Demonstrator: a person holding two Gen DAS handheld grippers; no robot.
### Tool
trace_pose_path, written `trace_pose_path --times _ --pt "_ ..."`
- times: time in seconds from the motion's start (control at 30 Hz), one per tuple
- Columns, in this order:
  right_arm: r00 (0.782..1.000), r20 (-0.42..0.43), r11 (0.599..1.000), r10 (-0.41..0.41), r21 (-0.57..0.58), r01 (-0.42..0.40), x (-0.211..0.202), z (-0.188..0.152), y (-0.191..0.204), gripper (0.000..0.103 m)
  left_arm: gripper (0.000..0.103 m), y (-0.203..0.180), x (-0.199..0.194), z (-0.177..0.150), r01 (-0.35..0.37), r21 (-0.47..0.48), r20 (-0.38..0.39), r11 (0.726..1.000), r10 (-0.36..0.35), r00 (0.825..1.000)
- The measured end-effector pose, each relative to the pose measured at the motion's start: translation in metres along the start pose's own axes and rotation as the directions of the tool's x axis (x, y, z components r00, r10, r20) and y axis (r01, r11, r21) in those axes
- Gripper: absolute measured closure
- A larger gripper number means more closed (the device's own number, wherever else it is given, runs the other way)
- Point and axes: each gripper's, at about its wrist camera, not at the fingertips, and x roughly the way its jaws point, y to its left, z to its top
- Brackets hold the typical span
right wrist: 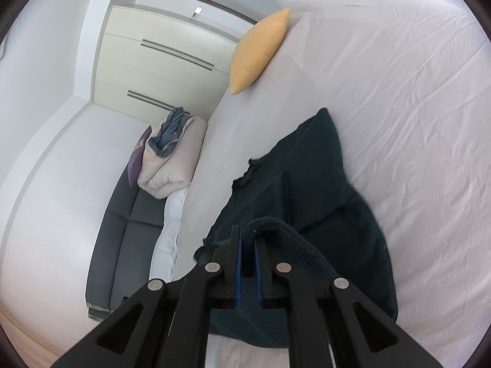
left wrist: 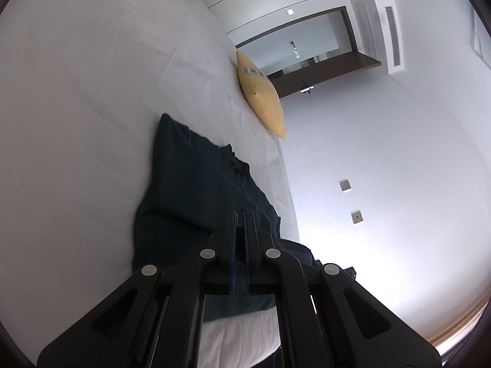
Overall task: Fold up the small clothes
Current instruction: 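Grasp the hem with the left tool while the right tool holds the hem, then lift the hem with both tools and fold it toward the collar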
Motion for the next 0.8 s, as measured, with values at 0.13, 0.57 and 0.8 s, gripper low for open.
trace_pose_path --times 0.13,0.57,0.8 --pt "1.000 0.022 1.000 -0.003 0.014 0.002 0.008 0.014 -0.007 0.095 0.101 -0.005 0.025 0.020 -0.022 0.009 -0.002 1.000 0.022 1.000" --pt "0.998 0.044 0.999 -0.051 0.008 0.051 0.054 0.051 -0.020 0.095 0.101 -0.007 0.099 0.087 -0.110 0.030 -0.002 0.993 0.110 0.994" --pt "0.998 0.021 0.998 -0.060 0.035 0.059 0.087 0.074 -0.029 0.095 0.103 0.009 0.129 0.122 -0.129 -0.010 0.022 0.992 0.129 0.991"
